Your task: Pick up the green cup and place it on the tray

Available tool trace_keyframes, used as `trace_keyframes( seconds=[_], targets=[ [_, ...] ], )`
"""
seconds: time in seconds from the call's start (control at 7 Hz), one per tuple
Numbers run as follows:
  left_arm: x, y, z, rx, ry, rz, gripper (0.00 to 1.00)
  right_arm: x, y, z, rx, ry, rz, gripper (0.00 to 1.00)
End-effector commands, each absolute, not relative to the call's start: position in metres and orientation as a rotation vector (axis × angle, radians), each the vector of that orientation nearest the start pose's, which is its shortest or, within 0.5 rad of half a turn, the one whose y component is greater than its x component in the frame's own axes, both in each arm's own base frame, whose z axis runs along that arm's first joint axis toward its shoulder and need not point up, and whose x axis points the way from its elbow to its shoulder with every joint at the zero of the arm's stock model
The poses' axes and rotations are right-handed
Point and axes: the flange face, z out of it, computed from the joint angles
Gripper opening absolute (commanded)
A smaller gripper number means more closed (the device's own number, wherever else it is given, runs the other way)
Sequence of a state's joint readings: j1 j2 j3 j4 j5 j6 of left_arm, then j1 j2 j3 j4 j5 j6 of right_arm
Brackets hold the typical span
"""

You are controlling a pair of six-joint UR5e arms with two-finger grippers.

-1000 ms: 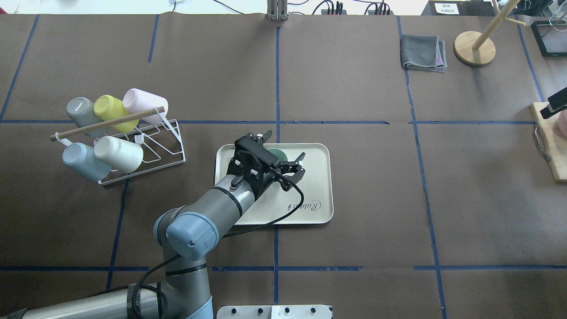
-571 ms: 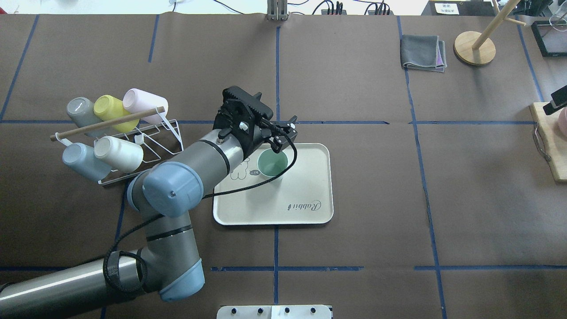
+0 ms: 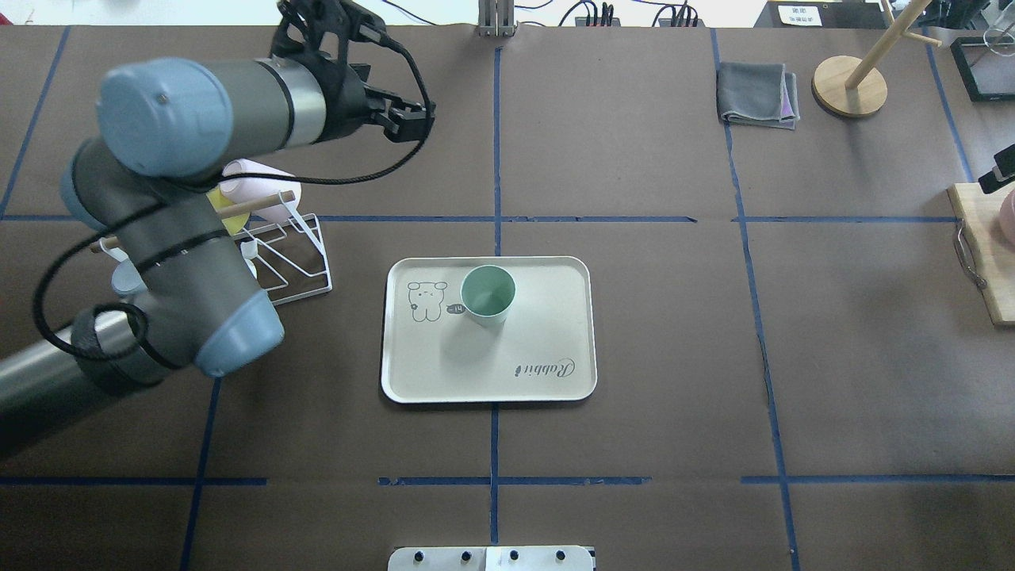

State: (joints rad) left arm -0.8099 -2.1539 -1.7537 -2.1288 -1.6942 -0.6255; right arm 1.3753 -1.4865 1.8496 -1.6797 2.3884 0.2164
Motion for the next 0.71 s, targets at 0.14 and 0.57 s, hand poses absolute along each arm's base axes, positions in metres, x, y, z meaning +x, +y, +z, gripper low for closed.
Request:
trace_keyframes(
  seconds=[0.14, 0.57],
  targets=[
    [0.105, -0.612, 0.288, 0.599, 0.942, 0.259, 1.0, -0.034, -0.519, 0.486, 0.073, -0.857, -0.076, 1.0],
    [0.015, -0.598, 0.409, 0.313, 0.818, 0.196, 1.0, -0.013, -0.515, 0.494, 0.077, -0.876, -0.053, 1.0]
  ],
)
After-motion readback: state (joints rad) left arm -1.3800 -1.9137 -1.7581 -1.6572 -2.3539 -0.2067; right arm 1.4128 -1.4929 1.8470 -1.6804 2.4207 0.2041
